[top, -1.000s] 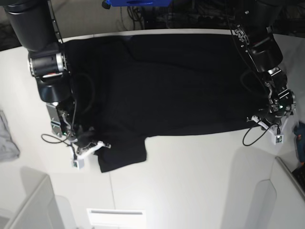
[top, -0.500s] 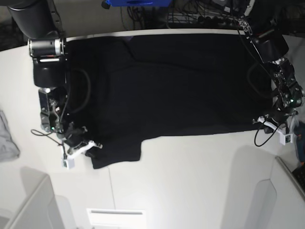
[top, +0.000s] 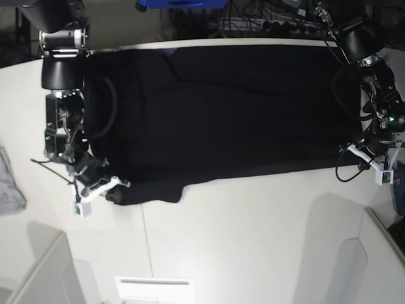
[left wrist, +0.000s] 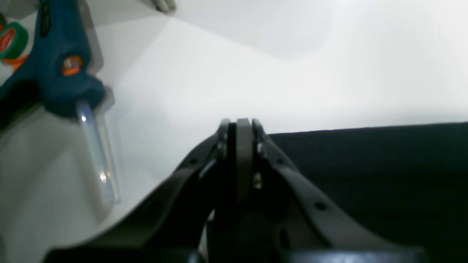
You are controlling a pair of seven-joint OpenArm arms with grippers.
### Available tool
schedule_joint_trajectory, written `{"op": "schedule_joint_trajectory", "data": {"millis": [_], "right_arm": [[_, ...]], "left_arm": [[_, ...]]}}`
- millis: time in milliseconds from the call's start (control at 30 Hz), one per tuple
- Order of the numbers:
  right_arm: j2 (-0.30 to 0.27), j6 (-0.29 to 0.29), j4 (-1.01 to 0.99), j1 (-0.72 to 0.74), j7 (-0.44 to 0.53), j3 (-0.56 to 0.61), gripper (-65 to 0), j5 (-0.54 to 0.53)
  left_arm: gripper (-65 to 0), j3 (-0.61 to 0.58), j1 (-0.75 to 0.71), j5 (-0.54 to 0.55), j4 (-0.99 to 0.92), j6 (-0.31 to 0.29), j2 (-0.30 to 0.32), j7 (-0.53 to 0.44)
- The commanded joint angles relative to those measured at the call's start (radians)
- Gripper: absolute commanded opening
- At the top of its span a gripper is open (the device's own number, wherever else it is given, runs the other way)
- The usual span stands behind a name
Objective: Fold the T-shirt properly
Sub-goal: 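Lift the grasped edge and fold it over onto the shirt's other edge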
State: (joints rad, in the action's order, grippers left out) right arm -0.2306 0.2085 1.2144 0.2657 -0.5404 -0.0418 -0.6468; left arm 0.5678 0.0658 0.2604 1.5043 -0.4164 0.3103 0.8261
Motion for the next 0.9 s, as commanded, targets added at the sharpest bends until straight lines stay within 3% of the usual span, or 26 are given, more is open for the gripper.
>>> {"op": "schedule_joint_trajectory", "data": {"millis": [0, 133, 400, 633, 867], "right_arm": [[-0.017, 0.002, 0.037, 0.014, 0.013, -0.008, -65.0, -0.008], [-0.017, 0.001, 0.138, -0.049, -0.031, -0.059, -65.0, -0.011], [-0.011, 0.001, 0.354, -0.167, -0.160, -0.160, -65.0, -0.012], [0.055, 0.001, 0.528, -0.271, -0.275, -0.263, -65.0, -0.012], [0.075, 0.001, 0.666, -0.378, -0.323, -0.283, -65.0, -0.012]], "left_arm": [[-65.0, 0.005, -0.002, 0.040, 0.031, 0.003, 0.019, -0.021], [-65.0, 0.005, -0.070, 0.138, 0.065, 0.003, 0.026, -0.021], [-65.0, 0.007, -0.172, 0.145, 0.175, 0.003, 0.042, -0.021], [-65.0, 0.008, -0.245, 0.147, 0.233, 0.003, 0.043, -0.021], [-65.0, 0.065, -0.312, 0.147, 0.275, 0.003, 0.042, -0.021]]}}
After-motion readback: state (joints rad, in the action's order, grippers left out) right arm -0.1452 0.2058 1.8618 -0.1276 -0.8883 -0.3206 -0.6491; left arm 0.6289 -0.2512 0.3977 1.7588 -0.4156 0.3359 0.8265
